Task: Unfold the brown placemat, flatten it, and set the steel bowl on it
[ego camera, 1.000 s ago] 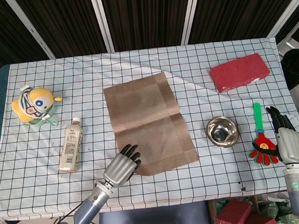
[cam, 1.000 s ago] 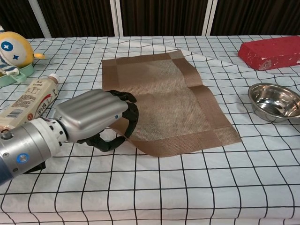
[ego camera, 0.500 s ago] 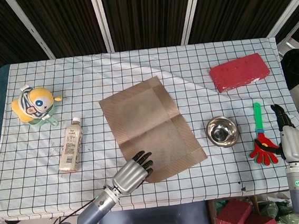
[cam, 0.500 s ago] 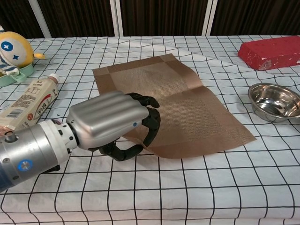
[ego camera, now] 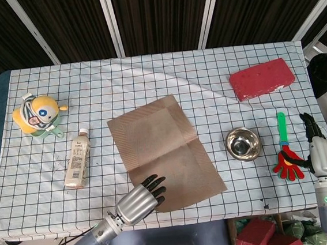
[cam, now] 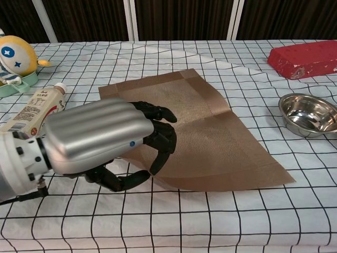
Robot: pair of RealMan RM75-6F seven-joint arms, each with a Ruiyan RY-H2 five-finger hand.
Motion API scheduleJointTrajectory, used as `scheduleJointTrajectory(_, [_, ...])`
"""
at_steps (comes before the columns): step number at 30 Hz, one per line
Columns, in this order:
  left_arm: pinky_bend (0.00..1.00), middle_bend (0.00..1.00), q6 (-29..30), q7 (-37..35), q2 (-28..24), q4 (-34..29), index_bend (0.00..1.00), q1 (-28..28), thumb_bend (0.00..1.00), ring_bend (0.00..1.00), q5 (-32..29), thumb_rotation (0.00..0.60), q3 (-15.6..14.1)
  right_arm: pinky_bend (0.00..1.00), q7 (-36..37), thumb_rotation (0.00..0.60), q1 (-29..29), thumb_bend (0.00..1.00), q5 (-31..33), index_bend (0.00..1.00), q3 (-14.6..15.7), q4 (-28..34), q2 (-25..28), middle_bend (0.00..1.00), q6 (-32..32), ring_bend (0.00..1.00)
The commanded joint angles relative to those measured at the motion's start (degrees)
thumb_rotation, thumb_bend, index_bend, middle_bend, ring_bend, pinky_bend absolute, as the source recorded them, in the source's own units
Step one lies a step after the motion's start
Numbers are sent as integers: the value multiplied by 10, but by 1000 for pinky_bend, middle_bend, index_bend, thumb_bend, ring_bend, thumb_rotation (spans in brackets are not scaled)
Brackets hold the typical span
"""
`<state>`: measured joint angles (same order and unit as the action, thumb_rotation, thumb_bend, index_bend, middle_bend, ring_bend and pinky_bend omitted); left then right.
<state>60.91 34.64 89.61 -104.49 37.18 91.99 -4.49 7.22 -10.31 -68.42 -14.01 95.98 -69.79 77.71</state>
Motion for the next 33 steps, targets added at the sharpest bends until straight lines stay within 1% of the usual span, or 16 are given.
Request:
scheduleJointTrajectory(1, [171,321,21,-10,-35,-24,603,-15,454,107,20,600,-19,216,-2,600,0,156,0,76,0,0,0,5,0,77])
scheduleJointTrajectory(5, [171,321,39,-25,-86,-42,606,-27,454,107,40,600,-36,215,-5,600,0,157,0,76,1,0,-1,6,-1,77])
scheduleJointTrajectory(7, [171,321,56,-37,-120,-43,607,-34,454,107,47,600,-40,215,-7,600,-1,157,-1,76,3,1,-1,5,-2,77])
scheduleJointTrajectory(10, [171,321,76,-57,-166,-39,607,-45,453,107,36,600,-34,215,-13,600,-1,157,-3,76,5,1,-2,6,-4,77])
scheduleJointTrajectory(14, [171,321,92,-84,-198,-12,607,-53,454,107,13,600,-14,216,-17,600,-3,157,-5,75,8,0,-4,5,-6,77])
scheduleJointTrajectory(18, [171,322,93,-116,-205,34,607,-54,454,107,-29,600,19,215,-21,600,-3,157,-9,76,11,-1,-5,5,-6,77])
scheduleJointTrajectory(21, [171,322,89,-122,-202,62,607,-53,454,107,-56,600,40,215,-20,600,-3,157,-10,76,12,-1,-6,5,-5,77])
scheduleJointTrajectory(28, [170,321,89,-113,-198,92,607,-53,454,107,-76,600,59,215,-19,600,-2,157,-11,76,11,-1,-5,5,-4,77])
scheduleJointTrajectory(33, [167,321,109,-100,-193,120,605,-61,452,107,-98,600,81,215,-17,600,-2,157,-10,76,11,-1,-4,5,-7,77])
